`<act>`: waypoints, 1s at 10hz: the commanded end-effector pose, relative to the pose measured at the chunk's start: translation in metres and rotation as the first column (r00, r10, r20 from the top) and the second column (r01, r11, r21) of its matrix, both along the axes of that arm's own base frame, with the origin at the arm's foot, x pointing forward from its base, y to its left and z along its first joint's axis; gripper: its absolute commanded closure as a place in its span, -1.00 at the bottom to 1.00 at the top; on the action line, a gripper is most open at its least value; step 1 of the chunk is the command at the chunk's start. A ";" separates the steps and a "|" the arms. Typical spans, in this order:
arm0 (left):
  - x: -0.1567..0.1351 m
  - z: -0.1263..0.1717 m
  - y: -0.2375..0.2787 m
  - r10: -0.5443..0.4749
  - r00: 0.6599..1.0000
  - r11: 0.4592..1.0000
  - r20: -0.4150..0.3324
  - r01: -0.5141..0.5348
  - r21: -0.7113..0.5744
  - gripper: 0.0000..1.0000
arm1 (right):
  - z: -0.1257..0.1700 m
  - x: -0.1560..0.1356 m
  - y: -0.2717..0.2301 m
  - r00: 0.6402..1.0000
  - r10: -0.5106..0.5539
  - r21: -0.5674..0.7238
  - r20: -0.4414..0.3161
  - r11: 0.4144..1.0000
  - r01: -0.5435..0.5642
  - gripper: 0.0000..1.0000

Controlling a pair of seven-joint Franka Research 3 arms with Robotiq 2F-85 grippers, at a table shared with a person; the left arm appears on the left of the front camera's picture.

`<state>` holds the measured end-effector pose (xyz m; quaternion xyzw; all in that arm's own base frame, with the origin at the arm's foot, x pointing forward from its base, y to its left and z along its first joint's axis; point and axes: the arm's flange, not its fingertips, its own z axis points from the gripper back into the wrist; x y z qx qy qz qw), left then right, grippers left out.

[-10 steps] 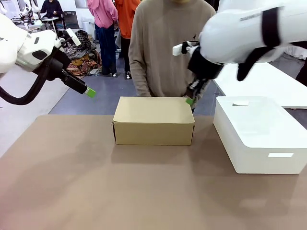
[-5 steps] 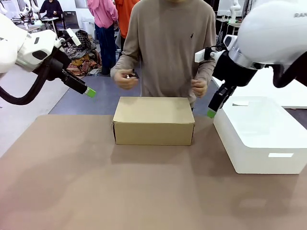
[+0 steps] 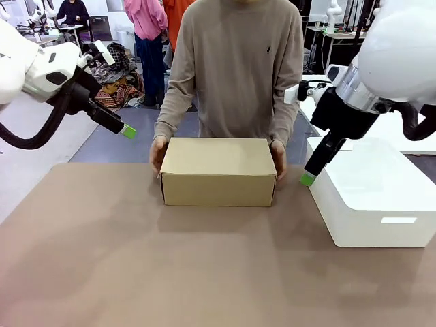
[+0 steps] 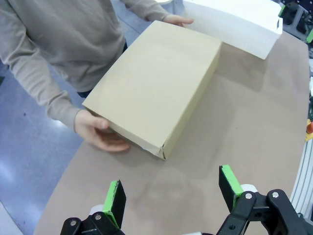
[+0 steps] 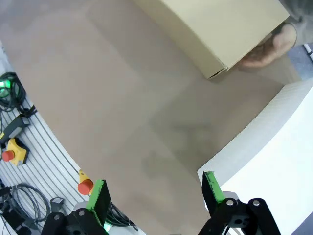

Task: Pack the shoes into the box.
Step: Press down on the lid of the Shoes Box.

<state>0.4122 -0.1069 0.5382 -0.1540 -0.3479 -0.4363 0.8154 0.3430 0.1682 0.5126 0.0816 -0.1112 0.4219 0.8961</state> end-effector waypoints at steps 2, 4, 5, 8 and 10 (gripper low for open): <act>0.000 0.002 0.002 0.002 1.000 1.000 -0.005 -0.002 0.006 -1.00 | -0.012 -0.003 -0.007 0.998 -0.018 0.053 0.055 0.998 0.015 -1.00; 0.000 0.002 0.002 0.002 1.000 1.000 -0.005 -0.002 0.006 -1.00 | -0.001 -0.003 -0.002 1.000 -0.005 0.003 0.009 1.000 0.005 -1.00; 0.000 0.002 0.002 0.002 1.000 1.000 -0.005 -0.002 0.006 -1.00 | -0.001 -0.003 -0.002 1.000 -0.005 0.003 0.009 1.000 0.005 -1.00; 0.000 0.002 0.002 0.002 1.000 1.000 -0.005 -0.002 0.006 -1.00 | -0.001 -0.003 -0.002 1.000 -0.005 0.003 0.009 1.000 0.005 -1.00; 0.000 0.002 0.002 0.002 1.000 1.000 -0.005 -0.002 0.006 -1.00 | -0.001 -0.003 -0.002 1.000 -0.005 0.003 0.009 1.000 0.005 -1.00</act>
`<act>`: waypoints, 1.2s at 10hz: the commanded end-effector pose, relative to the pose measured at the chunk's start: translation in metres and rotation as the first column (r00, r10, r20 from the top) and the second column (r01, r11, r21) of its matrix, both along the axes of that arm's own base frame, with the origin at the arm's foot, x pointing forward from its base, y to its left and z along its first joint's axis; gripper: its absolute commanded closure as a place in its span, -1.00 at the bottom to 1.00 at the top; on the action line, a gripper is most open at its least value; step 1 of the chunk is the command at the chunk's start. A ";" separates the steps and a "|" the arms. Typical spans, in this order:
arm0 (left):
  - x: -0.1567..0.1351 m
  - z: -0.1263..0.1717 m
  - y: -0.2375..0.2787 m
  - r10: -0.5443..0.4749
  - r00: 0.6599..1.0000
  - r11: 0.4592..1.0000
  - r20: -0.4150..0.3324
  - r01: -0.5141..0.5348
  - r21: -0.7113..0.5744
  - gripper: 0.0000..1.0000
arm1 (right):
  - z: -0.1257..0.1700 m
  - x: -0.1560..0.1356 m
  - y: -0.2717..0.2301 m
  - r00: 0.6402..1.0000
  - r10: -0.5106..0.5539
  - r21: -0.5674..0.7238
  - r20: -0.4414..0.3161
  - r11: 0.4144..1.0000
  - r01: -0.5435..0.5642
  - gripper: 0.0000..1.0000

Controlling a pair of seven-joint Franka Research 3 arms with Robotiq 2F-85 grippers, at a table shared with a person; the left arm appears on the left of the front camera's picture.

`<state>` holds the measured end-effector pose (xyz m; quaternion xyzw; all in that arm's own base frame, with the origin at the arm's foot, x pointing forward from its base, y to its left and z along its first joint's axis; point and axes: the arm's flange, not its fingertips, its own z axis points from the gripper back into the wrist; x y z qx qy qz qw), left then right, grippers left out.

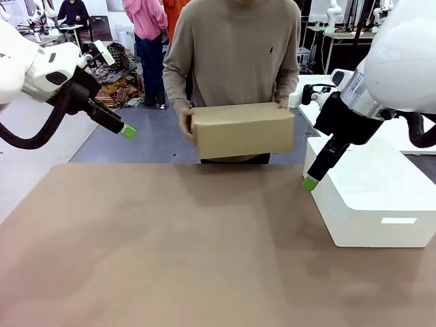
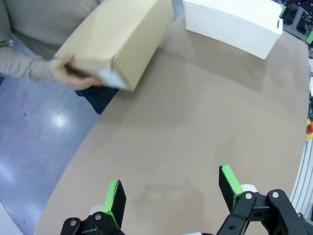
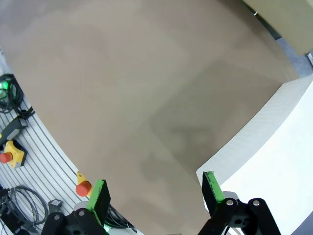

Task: Pack the shoes into the box.
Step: Press down on the lid of the Shoes Box.

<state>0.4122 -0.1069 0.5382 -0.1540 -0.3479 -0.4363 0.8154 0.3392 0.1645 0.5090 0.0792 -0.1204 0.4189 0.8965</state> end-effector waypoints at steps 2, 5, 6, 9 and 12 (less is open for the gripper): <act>0.000 0.002 0.002 0.002 1.000 1.000 -0.005 -0.002 0.006 -1.00 | 0.002 0.001 0.001 1.000 0.003 -0.001 -0.009 1.000 -0.003 -1.00; 0.000 0.002 0.002 0.002 1.000 1.000 -0.005 -0.002 0.006 -1.00 | 0.002 0.001 0.001 1.000 0.003 -0.001 -0.009 1.000 -0.003 -1.00; 0.000 0.002 0.002 0.002 1.000 1.000 -0.005 -0.002 0.006 -1.00 | 0.002 0.001 0.001 1.000 0.003 -0.001 -0.009 1.000 -0.003 -1.00; 0.000 0.002 0.002 0.002 1.000 1.000 -0.005 -0.002 0.006 -1.00 | 0.002 0.001 0.001 1.000 0.003 -0.001 -0.009 1.000 -0.003 -1.00; 0.000 0.002 0.002 0.002 1.000 1.000 -0.005 -0.002 0.006 -1.00 | 0.002 0.001 0.001 1.000 0.003 -0.001 -0.009 1.000 -0.003 -1.00</act>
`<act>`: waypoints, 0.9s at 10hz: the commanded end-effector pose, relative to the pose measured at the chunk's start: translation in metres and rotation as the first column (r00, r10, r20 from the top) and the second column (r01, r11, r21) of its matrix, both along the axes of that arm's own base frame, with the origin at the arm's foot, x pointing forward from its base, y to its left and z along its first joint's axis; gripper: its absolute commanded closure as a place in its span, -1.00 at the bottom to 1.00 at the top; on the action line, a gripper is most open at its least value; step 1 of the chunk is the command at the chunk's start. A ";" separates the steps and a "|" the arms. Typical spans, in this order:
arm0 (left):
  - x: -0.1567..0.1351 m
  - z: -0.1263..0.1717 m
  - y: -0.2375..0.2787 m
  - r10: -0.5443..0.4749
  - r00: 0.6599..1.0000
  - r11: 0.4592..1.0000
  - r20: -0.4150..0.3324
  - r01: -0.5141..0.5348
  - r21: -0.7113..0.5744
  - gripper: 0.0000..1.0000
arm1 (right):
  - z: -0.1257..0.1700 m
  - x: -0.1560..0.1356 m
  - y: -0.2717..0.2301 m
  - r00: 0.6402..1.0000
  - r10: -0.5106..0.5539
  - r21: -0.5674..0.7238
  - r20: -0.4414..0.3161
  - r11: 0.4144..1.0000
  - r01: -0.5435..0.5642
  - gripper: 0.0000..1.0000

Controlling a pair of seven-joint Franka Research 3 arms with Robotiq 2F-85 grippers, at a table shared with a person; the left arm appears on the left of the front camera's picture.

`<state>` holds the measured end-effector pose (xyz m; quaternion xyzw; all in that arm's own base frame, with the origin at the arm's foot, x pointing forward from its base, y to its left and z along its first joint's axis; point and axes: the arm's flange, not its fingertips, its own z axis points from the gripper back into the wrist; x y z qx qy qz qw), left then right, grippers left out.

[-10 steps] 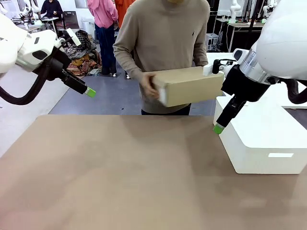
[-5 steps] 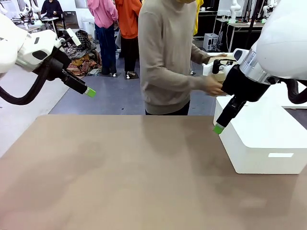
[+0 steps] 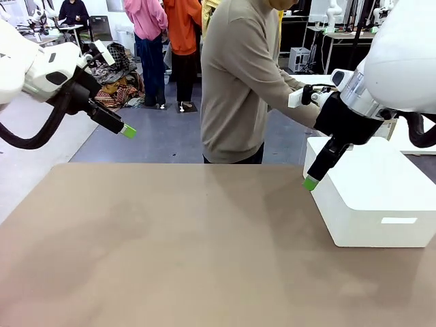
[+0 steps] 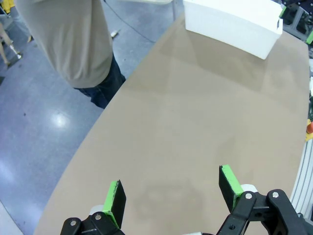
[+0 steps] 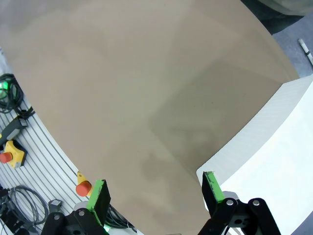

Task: Pack the shoes into the box.
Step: Press down on the lid of the Shoes Box.

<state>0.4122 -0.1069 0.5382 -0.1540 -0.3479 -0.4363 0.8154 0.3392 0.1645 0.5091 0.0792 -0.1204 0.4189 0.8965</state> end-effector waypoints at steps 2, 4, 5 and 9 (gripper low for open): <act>0.000 0.002 0.002 0.002 1.000 1.000 -0.005 -0.002 0.006 -1.00 | 0.002 0.001 0.001 1.000 0.003 -0.001 -0.008 1.000 -0.003 -1.00; 0.000 0.002 0.002 0.002 1.000 1.000 -0.005 -0.002 0.006 -1.00 | 0.002 0.001 0.001 1.000 0.003 -0.001 -0.008 1.000 -0.003 -1.00; 0.000 0.002 0.002 0.002 1.000 1.000 -0.005 -0.002 0.006 -1.00 | 0.002 0.001 0.001 1.000 0.003 -0.001 -0.008 1.000 -0.003 -1.00; 0.000 0.002 0.002 0.002 1.000 1.000 -0.005 -0.002 0.006 -1.00 | 0.002 0.001 0.001 1.000 0.003 -0.001 -0.008 1.000 -0.003 -1.00</act>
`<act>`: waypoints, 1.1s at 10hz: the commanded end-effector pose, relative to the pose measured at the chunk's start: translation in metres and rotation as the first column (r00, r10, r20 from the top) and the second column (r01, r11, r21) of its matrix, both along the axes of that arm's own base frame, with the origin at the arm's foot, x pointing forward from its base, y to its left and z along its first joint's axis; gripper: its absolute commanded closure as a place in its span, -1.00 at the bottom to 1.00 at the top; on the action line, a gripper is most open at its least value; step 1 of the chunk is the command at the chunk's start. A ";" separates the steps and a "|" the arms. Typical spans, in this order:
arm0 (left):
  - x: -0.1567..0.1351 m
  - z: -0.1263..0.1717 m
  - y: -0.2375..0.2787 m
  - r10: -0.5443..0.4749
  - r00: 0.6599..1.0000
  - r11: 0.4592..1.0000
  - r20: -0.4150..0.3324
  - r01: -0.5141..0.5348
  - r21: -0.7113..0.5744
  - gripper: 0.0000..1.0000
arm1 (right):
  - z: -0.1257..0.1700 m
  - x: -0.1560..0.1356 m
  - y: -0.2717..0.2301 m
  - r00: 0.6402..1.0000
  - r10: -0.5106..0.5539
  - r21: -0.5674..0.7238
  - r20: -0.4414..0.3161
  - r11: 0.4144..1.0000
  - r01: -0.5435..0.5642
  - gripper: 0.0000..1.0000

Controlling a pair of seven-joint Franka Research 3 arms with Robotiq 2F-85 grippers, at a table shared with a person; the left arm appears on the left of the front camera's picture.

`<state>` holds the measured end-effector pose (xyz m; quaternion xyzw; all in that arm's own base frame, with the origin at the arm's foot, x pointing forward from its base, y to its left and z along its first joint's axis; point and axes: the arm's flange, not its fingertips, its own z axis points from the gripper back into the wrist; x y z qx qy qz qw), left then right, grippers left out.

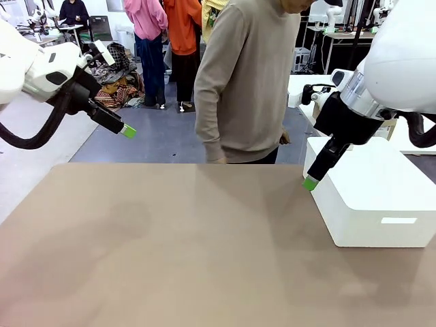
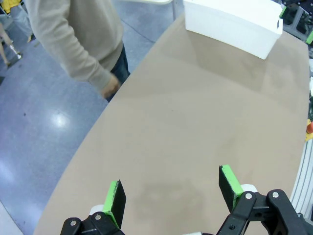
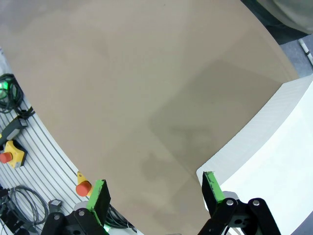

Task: Pack the shoes into the box.
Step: Press down on the lid of the Shoes Box.

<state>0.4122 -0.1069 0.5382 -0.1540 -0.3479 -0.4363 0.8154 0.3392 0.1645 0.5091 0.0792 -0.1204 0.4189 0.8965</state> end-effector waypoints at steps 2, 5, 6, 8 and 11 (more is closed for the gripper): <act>0.000 0.002 0.002 0.002 1.000 1.000 -0.005 -0.002 0.006 -1.00 | 0.002 0.001 0.001 1.000 0.003 -0.001 -0.008 1.000 -0.003 -1.00; 0.000 0.002 0.002 0.002 1.000 1.000 -0.005 -0.002 0.006 -1.00 | 0.002 0.001 0.001 1.000 0.003 -0.001 -0.008 1.000 -0.003 -1.00; 0.000 0.002 0.002 0.002 1.000 1.000 -0.005 -0.002 0.006 -1.00 | 0.002 0.001 0.001 1.000 0.003 -0.001 -0.008 1.000 -0.003 -1.00; 0.000 0.002 0.002 0.002 1.000 1.000 -0.005 -0.002 0.006 -1.00 | 0.002 0.001 0.001 1.000 0.003 -0.001 -0.008 1.000 -0.003 -1.00; 0.000 0.002 0.002 0.002 1.000 1.000 -0.005 -0.002 0.006 -1.00 | 0.002 0.001 0.001 1.000 0.003 -0.001 -0.008 1.000 -0.003 -1.00</act>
